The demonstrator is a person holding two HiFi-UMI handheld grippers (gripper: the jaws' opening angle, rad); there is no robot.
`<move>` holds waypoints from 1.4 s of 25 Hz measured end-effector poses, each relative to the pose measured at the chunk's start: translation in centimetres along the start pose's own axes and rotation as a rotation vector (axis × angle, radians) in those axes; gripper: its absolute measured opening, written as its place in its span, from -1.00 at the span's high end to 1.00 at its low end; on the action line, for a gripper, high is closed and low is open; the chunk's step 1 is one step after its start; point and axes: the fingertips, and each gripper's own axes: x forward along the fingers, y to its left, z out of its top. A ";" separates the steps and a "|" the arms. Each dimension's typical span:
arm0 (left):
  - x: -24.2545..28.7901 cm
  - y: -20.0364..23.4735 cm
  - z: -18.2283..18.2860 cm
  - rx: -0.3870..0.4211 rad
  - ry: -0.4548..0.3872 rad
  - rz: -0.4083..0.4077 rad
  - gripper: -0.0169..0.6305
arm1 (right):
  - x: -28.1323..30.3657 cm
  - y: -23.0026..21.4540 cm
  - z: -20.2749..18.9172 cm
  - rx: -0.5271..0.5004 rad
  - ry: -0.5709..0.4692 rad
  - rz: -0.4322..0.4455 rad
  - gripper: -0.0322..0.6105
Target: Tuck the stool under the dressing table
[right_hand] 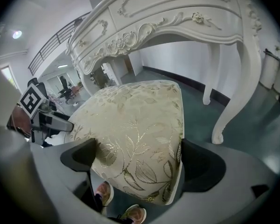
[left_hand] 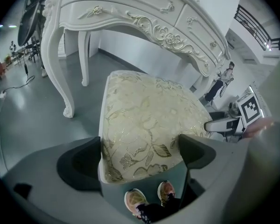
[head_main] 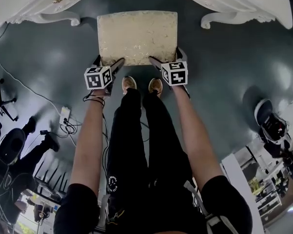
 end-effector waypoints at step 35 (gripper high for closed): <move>5.6 2.9 11.6 -0.001 -0.171 0.025 -0.65 | 5.5 -5.5 10.3 0.037 -0.142 -0.033 -0.95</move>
